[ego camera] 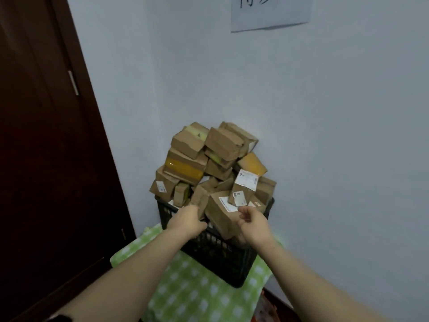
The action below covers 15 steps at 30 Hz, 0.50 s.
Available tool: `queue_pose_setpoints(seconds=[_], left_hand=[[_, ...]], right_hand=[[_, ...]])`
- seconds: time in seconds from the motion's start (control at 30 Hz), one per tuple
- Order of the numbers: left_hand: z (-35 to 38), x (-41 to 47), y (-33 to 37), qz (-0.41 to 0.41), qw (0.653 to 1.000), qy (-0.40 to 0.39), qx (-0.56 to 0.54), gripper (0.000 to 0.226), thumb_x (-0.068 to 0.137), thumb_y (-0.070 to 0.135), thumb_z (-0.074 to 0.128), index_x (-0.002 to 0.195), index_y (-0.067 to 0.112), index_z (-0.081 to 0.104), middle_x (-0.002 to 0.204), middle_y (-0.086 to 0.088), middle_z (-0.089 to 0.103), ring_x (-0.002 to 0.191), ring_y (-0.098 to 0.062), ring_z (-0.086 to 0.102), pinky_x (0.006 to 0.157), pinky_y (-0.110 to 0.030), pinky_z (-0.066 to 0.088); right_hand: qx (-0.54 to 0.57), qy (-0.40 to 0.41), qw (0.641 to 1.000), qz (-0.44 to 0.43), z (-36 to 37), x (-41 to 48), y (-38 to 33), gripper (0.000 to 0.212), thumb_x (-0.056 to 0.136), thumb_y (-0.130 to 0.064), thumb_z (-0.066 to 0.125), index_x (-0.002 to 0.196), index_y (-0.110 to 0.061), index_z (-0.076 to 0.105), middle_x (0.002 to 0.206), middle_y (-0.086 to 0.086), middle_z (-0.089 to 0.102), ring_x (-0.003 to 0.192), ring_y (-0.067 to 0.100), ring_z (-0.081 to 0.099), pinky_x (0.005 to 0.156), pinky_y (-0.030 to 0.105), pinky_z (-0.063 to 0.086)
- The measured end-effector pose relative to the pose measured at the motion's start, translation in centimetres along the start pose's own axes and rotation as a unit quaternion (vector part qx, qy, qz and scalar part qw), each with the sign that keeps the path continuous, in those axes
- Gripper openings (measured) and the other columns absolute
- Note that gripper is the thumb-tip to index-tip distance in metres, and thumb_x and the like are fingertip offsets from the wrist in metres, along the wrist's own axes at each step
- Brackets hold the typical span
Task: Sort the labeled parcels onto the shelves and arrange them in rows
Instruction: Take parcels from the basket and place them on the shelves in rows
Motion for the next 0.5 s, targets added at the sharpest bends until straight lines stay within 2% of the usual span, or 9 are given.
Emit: queue_pose_setpoints(seconds=[0.07, 0.17, 0.27, 0.33, 0.4, 0.5], left_hand=[[0.1, 2.7, 1.4, 0.008, 1.000, 0.017, -0.016, 0.044, 0.085, 0.036, 0.064, 0.123, 0.017, 0.055, 0.116, -0.005, 0.061, 0.105, -0.025, 0.059, 0.085, -0.035, 0.051], [0.6, 6.8, 3.7, 0.032, 0.998, 0.019, -0.047, 0.057, 0.081, 0.046, 0.067, 0.129, 0.022, 0.050, 0.126, -0.004, 0.059, 0.114, -0.025, 0.055, 0.090, -0.035, 0.049], [1.7, 10.8, 6.0, 0.046, 0.998, 0.003, -0.053, 0.093, 0.075, 0.051, 0.072, 0.148, 0.016, 0.027, 0.144, -0.008, 0.043, 0.129, -0.027, 0.045, 0.099, -0.038, 0.044], [2.3, 12.8, 8.0, 0.067, 0.997, 0.000, -0.044, 0.109, 0.072, 0.054, 0.074, 0.152, 0.016, 0.010, 0.152, -0.010, 0.029, 0.136, -0.028, 0.035, 0.104, -0.042, 0.039], [3.1, 14.1, 10.0, 0.093, 0.996, 0.003, -0.015, 0.119, 0.069, 0.059, 0.073, 0.152, 0.022, -0.002, 0.155, -0.011, 0.019, 0.139, -0.029, 0.028, 0.103, -0.043, 0.037], [4.8, 15.4, 11.6, 0.095, 0.994, -0.005, 0.045, 0.127, 0.065, 0.070, 0.070, 0.149, 0.030, -0.016, 0.156, -0.013, 0.006, 0.140, -0.033, 0.021, 0.102, -0.045, 0.037]], right_hand=[[0.015, 0.047, 0.999, 0.019, -1.2, 2.5, 0.9, 0.034, 0.095, -0.007, 0.048, 0.128, -0.011, 0.052, 0.115, 0.004, 0.059, 0.103, 0.020, 0.057, 0.094, 0.031, 0.047], [0.044, 0.098, 0.992, 0.059, -2.8, 5.8, 2.1, 0.036, 0.094, -0.005, 0.045, 0.129, -0.010, 0.050, 0.116, 0.007, 0.060, 0.107, 0.025, 0.058, 0.094, 0.042, 0.049], [0.062, 0.099, 0.989, 0.095, -3.5, 8.8, 3.1, 0.039, 0.093, 0.000, 0.045, 0.131, -0.006, 0.047, 0.112, 0.008, 0.058, 0.107, 0.026, 0.058, 0.093, 0.040, 0.050], [0.067, 0.101, 0.987, 0.102, -3.9, 10.6, 3.7, 0.040, 0.093, 0.003, 0.043, 0.132, -0.004, 0.046, 0.113, 0.009, 0.057, 0.108, 0.025, 0.058, 0.091, 0.033, 0.049], [0.073, 0.101, 0.986, 0.115, -4.3, 11.9, 4.7, 0.041, 0.092, 0.007, 0.040, 0.131, -0.002, 0.047, 0.117, 0.012, 0.057, 0.109, 0.025, 0.057, 0.088, 0.028, 0.047], [0.079, 0.089, 0.984, 0.135, -4.4, 13.3, 6.3, 0.039, 0.091, 0.008, 0.040, 0.128, 0.000, 0.050, 0.116, 0.014, 0.059, 0.103, 0.024, 0.057, 0.090, 0.032, 0.047]])
Point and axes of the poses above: each hand's wrist, its own x-axis towards the middle knuckle, its own z-axis out of the palm, y = z × x, the point moved 7 cm from there along x, towards the middle knuckle
